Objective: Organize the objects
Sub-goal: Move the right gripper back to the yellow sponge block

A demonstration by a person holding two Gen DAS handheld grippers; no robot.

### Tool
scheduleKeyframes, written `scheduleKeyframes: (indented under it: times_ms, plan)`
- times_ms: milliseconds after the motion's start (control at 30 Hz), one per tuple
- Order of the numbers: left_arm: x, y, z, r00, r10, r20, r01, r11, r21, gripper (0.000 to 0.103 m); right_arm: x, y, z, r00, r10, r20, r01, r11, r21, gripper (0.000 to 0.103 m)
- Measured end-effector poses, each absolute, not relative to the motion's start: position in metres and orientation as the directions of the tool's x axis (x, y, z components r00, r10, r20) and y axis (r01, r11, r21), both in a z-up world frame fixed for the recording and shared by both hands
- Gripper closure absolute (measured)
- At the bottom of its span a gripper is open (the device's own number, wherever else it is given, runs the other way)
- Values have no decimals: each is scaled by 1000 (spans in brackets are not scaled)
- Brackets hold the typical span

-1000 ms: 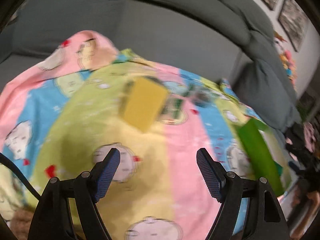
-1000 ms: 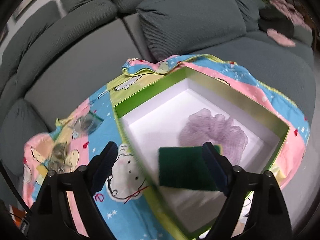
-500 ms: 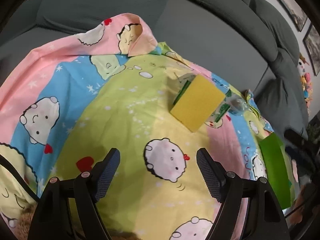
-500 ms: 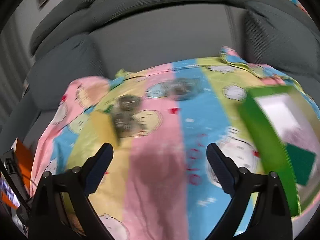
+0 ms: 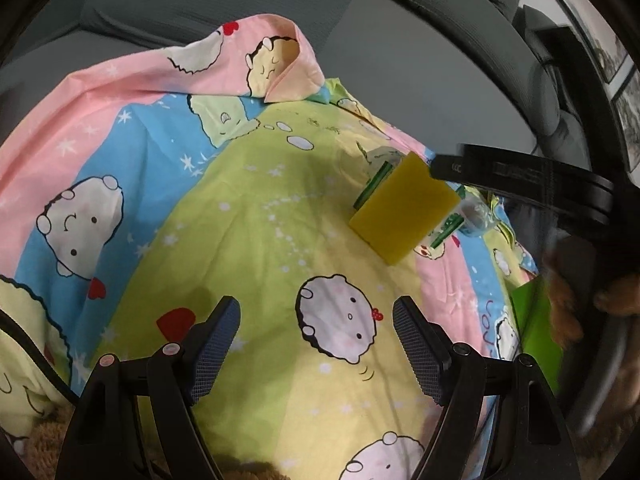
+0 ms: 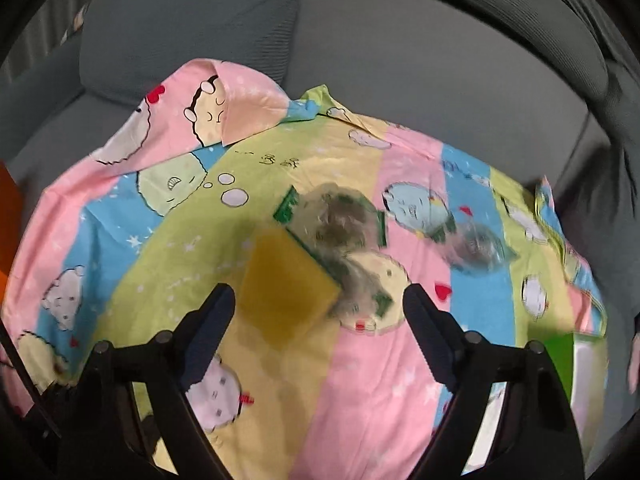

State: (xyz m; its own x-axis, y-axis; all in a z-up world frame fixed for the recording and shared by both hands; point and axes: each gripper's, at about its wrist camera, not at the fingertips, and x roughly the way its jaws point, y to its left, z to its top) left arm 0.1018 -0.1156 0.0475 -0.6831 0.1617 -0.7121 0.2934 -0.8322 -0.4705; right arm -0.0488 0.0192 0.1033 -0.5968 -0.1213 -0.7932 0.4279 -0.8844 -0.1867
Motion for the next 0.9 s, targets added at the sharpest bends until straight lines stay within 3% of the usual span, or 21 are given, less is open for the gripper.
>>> scheduleKeyframes:
  times_ms: [167, 233, 300, 500, 667, 900]
  plan:
    - [101, -119, 47, -688, 184, -702, 289, -818, -497, 24, -71, -6, 84, -592, -64, -804, 461, -844, -273, 20]
    - [101, -120, 46, -687, 187, -702, 291, -815, -502, 24, -75, -12, 76, -579, -57, -813, 479, -831, -283, 32]
    - [100, -120, 44, -684, 191, -704, 292, -813, -504, 24, -79, -16, 66, -567, -24, -824, 485, -817, -310, 50]
    - [99, -119, 42, -684, 195, -703, 290, -811, -508, 24, -80, -4, 63, -579, -40, -815, 455, -845, -282, 59]
    - [98, -117, 41, -681, 197, -706, 288, -814, -505, 24, -65, 28, 79, -547, -161, -822, 424, -899, -106, 70]
    - [95, -110, 39, -671, 220, -708, 269, -817, -509, 24, -22, 91, 79, -434, -394, -811, 357, -901, 246, 71]
